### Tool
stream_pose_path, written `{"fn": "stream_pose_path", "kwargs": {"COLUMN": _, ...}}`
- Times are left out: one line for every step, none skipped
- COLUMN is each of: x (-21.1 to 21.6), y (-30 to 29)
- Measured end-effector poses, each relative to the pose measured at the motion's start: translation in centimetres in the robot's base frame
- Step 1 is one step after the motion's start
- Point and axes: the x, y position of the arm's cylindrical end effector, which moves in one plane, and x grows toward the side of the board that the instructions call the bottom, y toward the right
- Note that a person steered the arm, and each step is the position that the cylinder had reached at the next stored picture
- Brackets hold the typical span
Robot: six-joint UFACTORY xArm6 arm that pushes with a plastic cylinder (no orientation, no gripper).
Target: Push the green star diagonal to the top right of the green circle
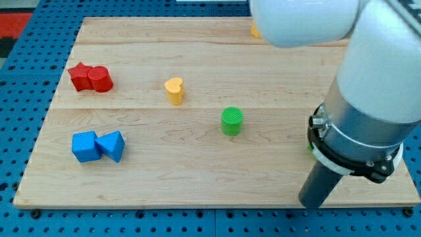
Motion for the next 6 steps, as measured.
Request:
{"fn": "stream_pose_path", "kwargs": {"x": -3.1, "y": 5.0}}
{"fn": "stream_pose_path", "kwargs": {"x": -9.8, "y": 1.0}}
{"fn": "stream_pose_path", "kwargs": {"x": -11.1, "y": 1.4}}
{"fn": "stream_pose_path", "kwargs": {"x": -8.2, "y": 3.0}}
{"fn": "stream_pose_path", "kwargs": {"x": -10.7, "y": 6.0}}
{"fn": "stream_pose_path", "kwargs": {"x": -12.6, "y": 5.0}}
